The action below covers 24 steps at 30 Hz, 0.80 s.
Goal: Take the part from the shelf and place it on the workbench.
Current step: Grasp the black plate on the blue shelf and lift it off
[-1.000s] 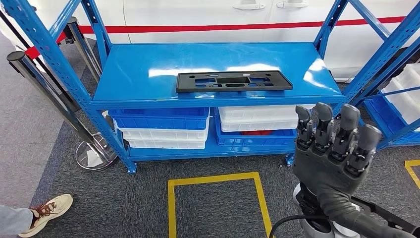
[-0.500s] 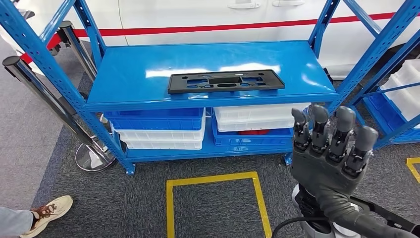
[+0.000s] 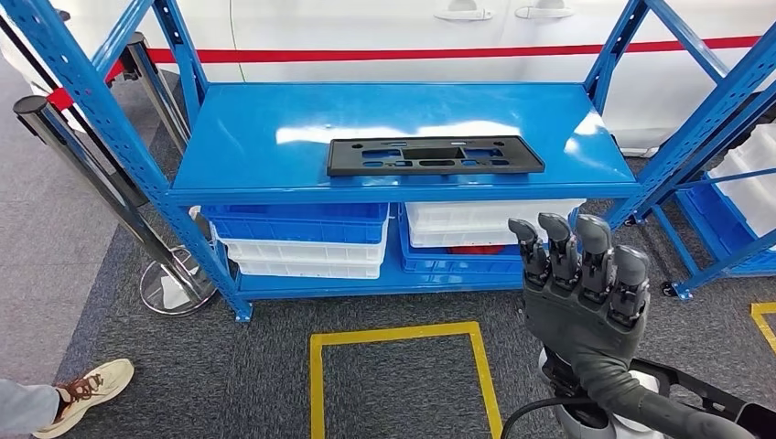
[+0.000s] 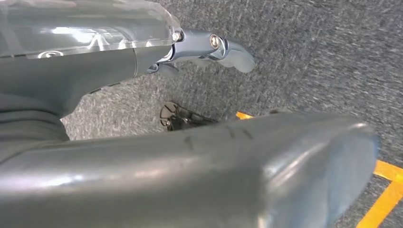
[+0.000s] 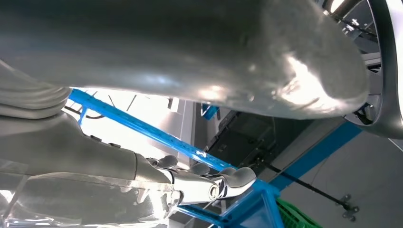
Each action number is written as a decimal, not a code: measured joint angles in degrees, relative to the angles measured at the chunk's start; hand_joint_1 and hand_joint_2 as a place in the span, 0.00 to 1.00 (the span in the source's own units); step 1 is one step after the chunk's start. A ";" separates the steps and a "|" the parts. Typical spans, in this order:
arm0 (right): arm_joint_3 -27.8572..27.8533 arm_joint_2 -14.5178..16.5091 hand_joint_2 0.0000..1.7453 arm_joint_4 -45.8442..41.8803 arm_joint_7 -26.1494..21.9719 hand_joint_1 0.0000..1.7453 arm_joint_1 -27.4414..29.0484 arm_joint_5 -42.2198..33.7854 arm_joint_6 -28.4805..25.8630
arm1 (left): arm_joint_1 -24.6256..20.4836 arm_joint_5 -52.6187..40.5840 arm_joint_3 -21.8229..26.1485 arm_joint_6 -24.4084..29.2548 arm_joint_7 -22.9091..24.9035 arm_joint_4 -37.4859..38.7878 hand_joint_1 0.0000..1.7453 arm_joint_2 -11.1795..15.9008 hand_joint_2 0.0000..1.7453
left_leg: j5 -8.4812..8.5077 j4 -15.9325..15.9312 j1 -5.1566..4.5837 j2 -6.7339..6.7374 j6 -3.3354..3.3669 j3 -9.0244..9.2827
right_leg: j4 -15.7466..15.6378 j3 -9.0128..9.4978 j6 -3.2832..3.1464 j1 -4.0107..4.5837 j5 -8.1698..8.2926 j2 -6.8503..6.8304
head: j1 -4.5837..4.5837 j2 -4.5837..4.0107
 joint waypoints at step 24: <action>-0.32 0.02 0.00 1.54 -0.03 0.00 0.78 1.06 -0.01 | 0.23 -0.60 0.23 -1.02 -0.55 0.02 0.00 0.15 0.00 | 1.72 0.13 0.19 -0.01 0.51 -2.15 | 3.54 4.61 0.68 0.06 -7.97 0.04 | 0.50 0.00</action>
